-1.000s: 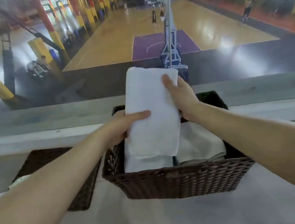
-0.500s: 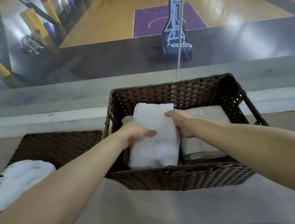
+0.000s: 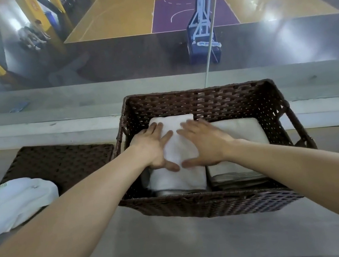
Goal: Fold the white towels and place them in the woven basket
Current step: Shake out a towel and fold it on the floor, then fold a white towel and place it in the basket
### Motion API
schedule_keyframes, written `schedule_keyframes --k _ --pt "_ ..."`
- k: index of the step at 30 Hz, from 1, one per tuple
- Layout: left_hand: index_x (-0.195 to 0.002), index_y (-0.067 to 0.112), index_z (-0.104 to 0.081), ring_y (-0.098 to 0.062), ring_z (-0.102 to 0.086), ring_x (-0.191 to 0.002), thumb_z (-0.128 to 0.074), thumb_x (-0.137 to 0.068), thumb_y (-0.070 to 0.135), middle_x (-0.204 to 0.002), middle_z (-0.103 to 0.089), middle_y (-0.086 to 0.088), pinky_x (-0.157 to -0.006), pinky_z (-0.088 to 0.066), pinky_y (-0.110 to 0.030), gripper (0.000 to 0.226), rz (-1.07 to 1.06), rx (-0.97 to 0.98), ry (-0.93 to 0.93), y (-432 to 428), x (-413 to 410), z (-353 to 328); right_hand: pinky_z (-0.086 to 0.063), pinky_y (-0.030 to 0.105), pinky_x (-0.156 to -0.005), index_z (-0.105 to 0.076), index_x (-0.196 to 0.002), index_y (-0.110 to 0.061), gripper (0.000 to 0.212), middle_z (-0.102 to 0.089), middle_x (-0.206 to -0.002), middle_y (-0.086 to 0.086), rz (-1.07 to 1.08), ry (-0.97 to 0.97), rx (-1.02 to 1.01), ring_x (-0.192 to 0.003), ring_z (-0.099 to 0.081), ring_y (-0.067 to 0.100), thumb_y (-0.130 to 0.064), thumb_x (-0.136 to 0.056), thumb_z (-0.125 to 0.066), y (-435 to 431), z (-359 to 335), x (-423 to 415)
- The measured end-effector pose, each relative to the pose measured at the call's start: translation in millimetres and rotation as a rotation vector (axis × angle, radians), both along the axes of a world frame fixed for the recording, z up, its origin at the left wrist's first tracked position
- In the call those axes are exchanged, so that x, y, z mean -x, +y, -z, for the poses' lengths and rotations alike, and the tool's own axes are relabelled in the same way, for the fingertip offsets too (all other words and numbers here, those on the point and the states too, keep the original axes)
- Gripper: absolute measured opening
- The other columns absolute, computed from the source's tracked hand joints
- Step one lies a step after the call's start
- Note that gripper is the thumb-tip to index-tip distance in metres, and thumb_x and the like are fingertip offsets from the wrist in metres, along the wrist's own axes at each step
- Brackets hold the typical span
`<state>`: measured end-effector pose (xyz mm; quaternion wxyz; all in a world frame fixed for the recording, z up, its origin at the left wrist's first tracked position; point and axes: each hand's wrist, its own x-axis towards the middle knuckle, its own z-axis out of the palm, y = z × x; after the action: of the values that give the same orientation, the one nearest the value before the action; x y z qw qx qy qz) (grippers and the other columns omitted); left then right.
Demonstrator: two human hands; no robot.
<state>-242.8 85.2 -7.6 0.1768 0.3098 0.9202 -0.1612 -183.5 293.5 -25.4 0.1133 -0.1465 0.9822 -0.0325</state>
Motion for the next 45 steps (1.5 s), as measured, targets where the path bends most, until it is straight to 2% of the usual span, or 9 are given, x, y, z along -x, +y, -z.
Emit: schedule_keyframes --k 6,12,25,30,33,35,38,40,45 --pt "-0.167 0.026 -0.030 -0.034 -0.028 -0.158 -0.042 -0.074 0.103 -0.173 -0.027 -0.012 -0.120 -0.039 -0.053 0.121 0.038 -0.037 0.061 2.2 -13.4 -27.3 -0.017 0.056 -0.130 -0.018 -0.169 -0.021 0.133 -0.015 -0.177 0.008 0.023 -0.191 -0.131 -0.162 -0.017 0.028 -0.103 -0.068 -0.047 -8.7 -15.0 6.2" --pt "-0.119 0.025 -0.067 -0.026 -0.068 -0.093 -0.052 -0.100 0.060 -0.106 -0.066 0.004 -0.068 -0.053 -0.037 0.043 0.021 -0.508 0.594 -86.3 -41.1 -94.3 -0.053 0.049 -0.102 -0.061 -0.138 -0.019 0.067 -0.061 -0.137 0.001 -0.086 0.214 0.062 -0.125 -0.061 0.028 -0.065 -0.091 -0.056 -56.4 -98.5 25.8" --pt "-0.138 0.023 -0.066 -0.025 -0.065 -0.124 -0.060 -0.095 0.055 -0.131 -0.070 -0.002 -0.107 -0.050 -0.039 0.054 -0.923 -0.119 0.106 -396.2 -78.7 -1.3 -0.048 0.046 -0.094 -0.057 -0.136 -0.017 0.049 -0.059 -0.131 0.010 -0.618 0.028 -0.048 -0.118 -0.062 0.034 -0.050 -0.101 -0.057 -358.2 -74.3 18.6" --pt "-0.167 0.034 -0.012 -0.042 -0.028 -0.155 -0.065 -0.087 0.065 -0.166 -0.025 -0.019 -0.119 -0.035 -0.062 0.100 -1.345 -0.233 0.244 -468.1 -102.7 88.4 -0.043 0.045 -0.087 -0.056 -0.132 -0.017 0.042 -0.058 -0.129 0.010 -0.655 -0.052 -0.139 -0.114 -0.061 0.033 -0.045 -0.102 -0.057 -389.7 -26.9 15.3" --pt "-0.167 0.035 0.016 -0.047 -0.041 -0.146 -0.075 -0.083 0.060 -0.165 -0.029 -0.024 -0.115 -0.041 -0.060 0.127 -1.495 -0.301 0.139 -501.7 -119.4 132.9 -0.042 0.046 -0.090 -0.055 -0.136 -0.017 0.043 -0.057 -0.131 0.009 -0.671 -0.107 -0.195 -0.117 -0.060 0.032 -0.043 -0.103 -0.056 -393.3 -9.4 15.4" --pt "-0.166 0.019 -0.008 -0.045 -0.054 -0.128 -0.073 -0.088 0.043 -0.143 -0.050 -0.022 -0.104 -0.049 -0.054 0.104 -1.500 -0.331 0.124 -507.4 -130.7 152.4 -0.039 0.044 -0.085 -0.055 -0.136 -0.018 0.041 -0.056 -0.130 0.008 -0.684 -0.129 -0.239 -0.116 -0.060 0.031 -0.042 -0.103 -0.056 -394.3 -2.7 15.8" --pt "-0.111 0.010 -0.056 -0.037 -0.063 -0.106 -0.058 -0.097 0.023 -0.114 -0.064 -0.015 -0.091 -0.053 -0.045 0.019 -1.474 -0.438 0.184 -499.2 -131.5 154.9 -0.039 0.042 -0.082 -0.056 -0.134 -0.018 0.038 -0.057 -0.128 0.008 -0.672 -0.165 -0.247 -0.114 -0.061 0.031 -0.039 -0.102 -0.057 -395.0 3.0 16.6" --pt "-0.086 0.010 -0.055 -0.033 -0.063 -0.090 -0.054 -0.101 0.028 -0.091 -0.067 -0.010 -0.079 -0.051 -0.041 0.024 -1.461 -0.531 0.158 -481.1 -124.0 137.3 -0.039 0.042 -0.082 -0.057 -0.132 -0.017 0.037 -0.058 -0.127 0.008 -0.666 -0.171 -0.247 -0.114 -0.062 0.031 -0.039 -0.102 -0.057 -393.8 2.3 15.9" --pt "-0.143 0.010 -0.058 -0.031 -0.062 -0.111 -0.053 -0.100 0.022 -0.120 -0.060 -0.008 -0.089 -0.047 -0.035 0.045 -1.564 -0.857 0.163 -434.6 -92.4 79.5 -0.051 0.045 -0.092 -0.060 -0.129 -0.017 0.037 -0.060 -0.128 0.008 -0.599 -0.144 -0.174 -0.114 -0.063 0.032 -0.042 -0.101 -0.056 -372.0 -29.8 7.7"
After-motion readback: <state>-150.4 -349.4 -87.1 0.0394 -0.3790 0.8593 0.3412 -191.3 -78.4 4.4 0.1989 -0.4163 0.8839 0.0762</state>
